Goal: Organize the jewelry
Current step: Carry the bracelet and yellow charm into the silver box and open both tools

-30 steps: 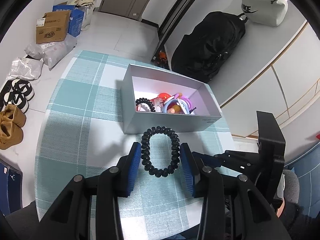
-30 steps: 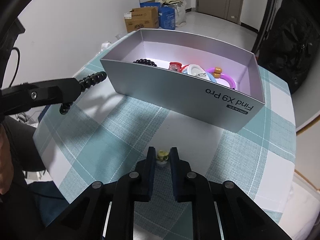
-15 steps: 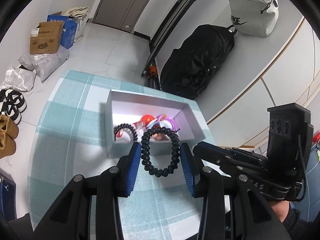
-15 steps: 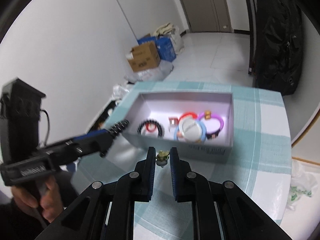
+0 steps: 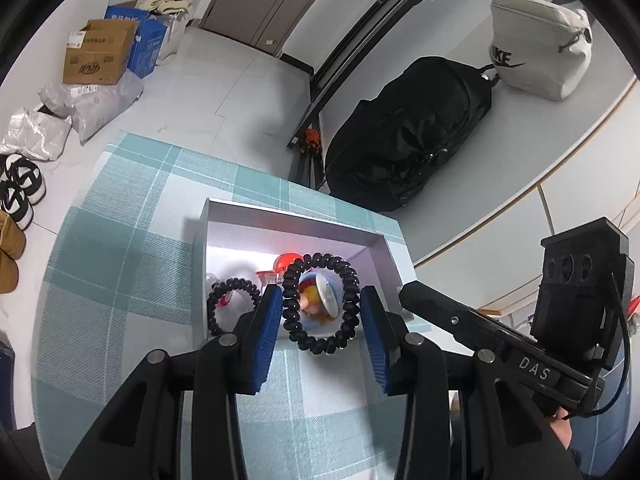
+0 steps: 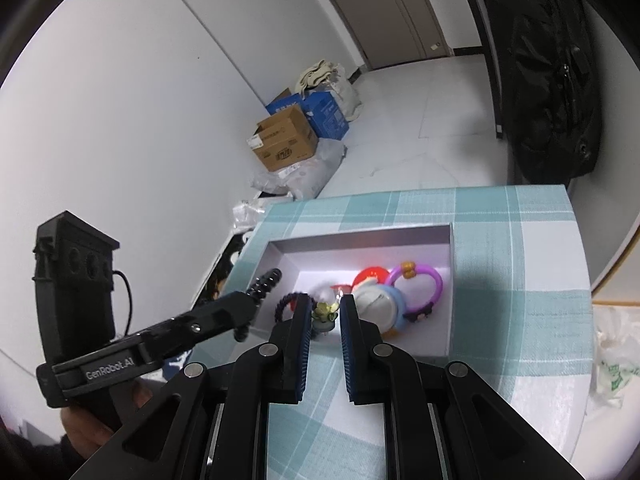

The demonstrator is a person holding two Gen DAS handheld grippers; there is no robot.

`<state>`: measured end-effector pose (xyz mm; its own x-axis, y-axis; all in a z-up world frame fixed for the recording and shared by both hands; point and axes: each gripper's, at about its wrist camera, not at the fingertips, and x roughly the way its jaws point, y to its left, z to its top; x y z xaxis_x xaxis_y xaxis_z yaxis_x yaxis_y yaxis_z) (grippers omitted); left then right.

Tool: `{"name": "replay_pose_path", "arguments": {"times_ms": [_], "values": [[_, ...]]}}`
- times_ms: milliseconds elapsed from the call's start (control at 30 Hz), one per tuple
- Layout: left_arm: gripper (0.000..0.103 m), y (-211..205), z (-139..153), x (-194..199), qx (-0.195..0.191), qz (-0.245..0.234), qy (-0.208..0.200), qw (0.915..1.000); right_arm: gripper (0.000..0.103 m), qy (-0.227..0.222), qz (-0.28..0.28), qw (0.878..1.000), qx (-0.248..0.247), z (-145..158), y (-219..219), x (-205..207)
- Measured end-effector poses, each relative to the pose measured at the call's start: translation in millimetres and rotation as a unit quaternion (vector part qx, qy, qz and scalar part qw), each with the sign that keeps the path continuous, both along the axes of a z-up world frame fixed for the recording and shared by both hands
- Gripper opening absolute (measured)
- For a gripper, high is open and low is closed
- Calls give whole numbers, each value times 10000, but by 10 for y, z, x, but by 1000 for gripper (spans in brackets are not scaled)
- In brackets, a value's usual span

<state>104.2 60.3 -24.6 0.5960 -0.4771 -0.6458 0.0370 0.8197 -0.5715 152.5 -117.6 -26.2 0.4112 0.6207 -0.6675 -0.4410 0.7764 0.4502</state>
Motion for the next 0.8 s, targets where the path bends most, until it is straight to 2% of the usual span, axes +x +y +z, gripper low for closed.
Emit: {"name": "replay_pose_path", "arguments": {"times_ms": [267,567,800], "values": [[34,-32,17,82,147,28,76,9999,13,148,-147,9998,61,-59,-3,162],[35,-146,-119,208,317,-55,346,9989,13,451,-279,9986,48,-202,-11,264],[35,-161,-135,242,376,-33,379,9986,13,488,-323,9983,58,-227,-5,296]]}}
